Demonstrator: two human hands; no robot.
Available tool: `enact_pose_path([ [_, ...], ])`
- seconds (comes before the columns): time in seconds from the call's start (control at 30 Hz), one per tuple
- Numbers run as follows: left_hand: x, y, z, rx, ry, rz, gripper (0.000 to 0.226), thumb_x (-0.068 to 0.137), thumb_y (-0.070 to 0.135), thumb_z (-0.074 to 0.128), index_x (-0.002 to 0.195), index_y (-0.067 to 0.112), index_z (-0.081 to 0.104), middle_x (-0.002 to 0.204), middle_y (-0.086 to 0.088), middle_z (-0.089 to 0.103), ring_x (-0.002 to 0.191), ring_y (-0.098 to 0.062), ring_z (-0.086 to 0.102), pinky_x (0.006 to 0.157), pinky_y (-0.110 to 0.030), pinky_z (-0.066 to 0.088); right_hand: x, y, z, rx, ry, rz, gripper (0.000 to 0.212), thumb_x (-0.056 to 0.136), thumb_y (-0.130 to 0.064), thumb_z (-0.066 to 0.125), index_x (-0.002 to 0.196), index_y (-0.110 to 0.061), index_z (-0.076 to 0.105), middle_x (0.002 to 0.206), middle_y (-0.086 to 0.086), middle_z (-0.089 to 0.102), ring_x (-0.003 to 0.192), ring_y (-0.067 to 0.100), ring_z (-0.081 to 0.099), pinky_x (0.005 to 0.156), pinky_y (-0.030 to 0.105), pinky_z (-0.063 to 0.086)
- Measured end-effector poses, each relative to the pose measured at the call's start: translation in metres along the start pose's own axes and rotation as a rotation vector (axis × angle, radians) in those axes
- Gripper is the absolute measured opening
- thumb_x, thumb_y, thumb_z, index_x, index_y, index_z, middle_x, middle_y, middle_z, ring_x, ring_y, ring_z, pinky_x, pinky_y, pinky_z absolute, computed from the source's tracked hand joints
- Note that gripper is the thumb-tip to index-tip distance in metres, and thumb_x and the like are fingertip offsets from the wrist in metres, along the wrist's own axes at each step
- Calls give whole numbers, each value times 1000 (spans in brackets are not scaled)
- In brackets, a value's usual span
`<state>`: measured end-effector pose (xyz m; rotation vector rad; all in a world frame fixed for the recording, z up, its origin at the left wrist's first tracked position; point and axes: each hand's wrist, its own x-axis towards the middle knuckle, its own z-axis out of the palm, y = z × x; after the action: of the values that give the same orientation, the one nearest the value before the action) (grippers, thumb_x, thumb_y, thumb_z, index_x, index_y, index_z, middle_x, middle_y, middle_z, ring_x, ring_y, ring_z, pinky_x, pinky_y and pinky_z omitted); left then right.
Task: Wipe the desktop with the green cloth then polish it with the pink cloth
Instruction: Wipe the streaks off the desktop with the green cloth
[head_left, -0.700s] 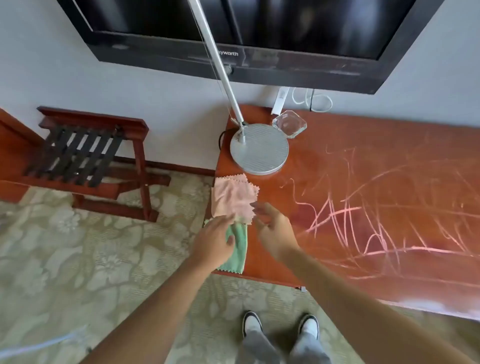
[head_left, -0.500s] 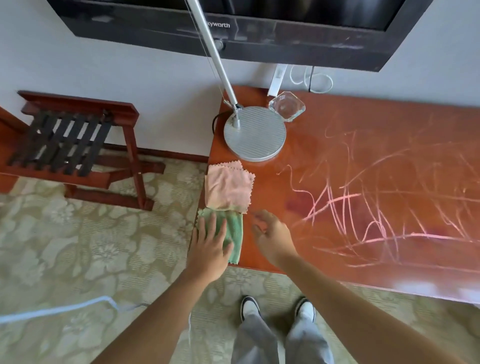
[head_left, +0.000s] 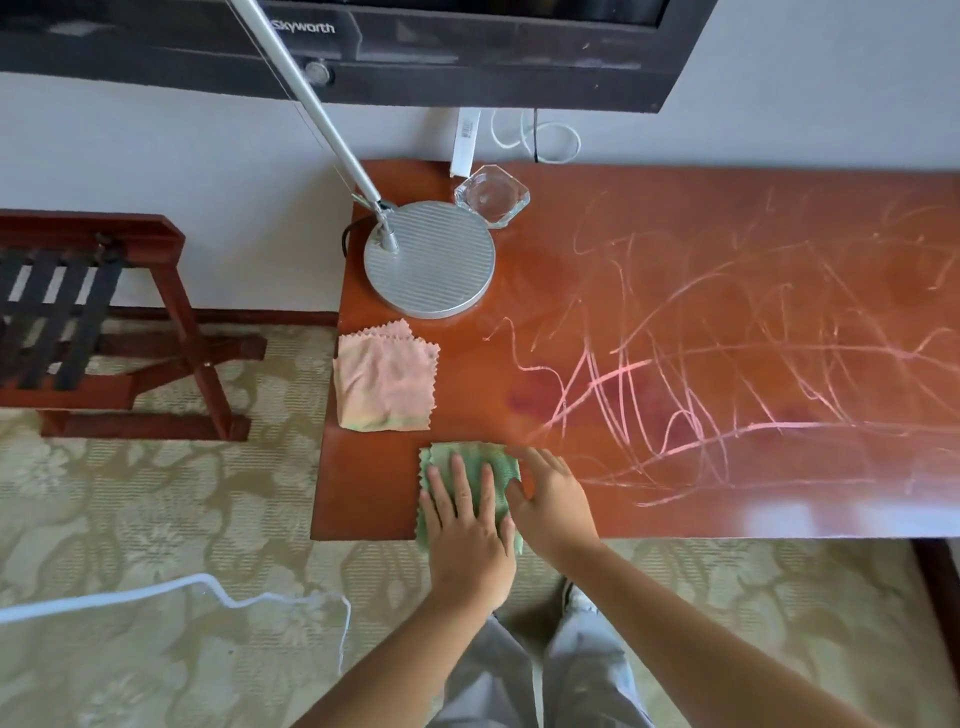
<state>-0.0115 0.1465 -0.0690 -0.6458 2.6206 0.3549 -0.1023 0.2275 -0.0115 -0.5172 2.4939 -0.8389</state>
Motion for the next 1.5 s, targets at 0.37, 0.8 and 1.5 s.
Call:
enact_pose_path([
  [0.37,9,16,-30,-136,156,133,60,97,39,39,153,19,40,163,-19,29,147,-37,32,107,-50,38,5,20,-11,-140,128,-95,44,93,-8,54,137,-10,58,134,9,60,126,30,51,104,43,45],
  [0.8,123,-97,-48,-66,484,63,58,107,39,31,159,14,31,167,-12,21,157,-29,11,126,-49,14,16,36,70,-630,6,-224,64,101,-41,31,159,-19,16,166,9,12,154,27,6,120,53,9],
  [1.5,127,-98,-43,-32,539,57,59,102,36,35,158,15,34,167,-11,22,157,-29,13,126,-47,12,184,1,44,-645,88,-131,59,101,-53,10,158,-37,6,168,4,-3,152,22,-15,120,55,-11],
])
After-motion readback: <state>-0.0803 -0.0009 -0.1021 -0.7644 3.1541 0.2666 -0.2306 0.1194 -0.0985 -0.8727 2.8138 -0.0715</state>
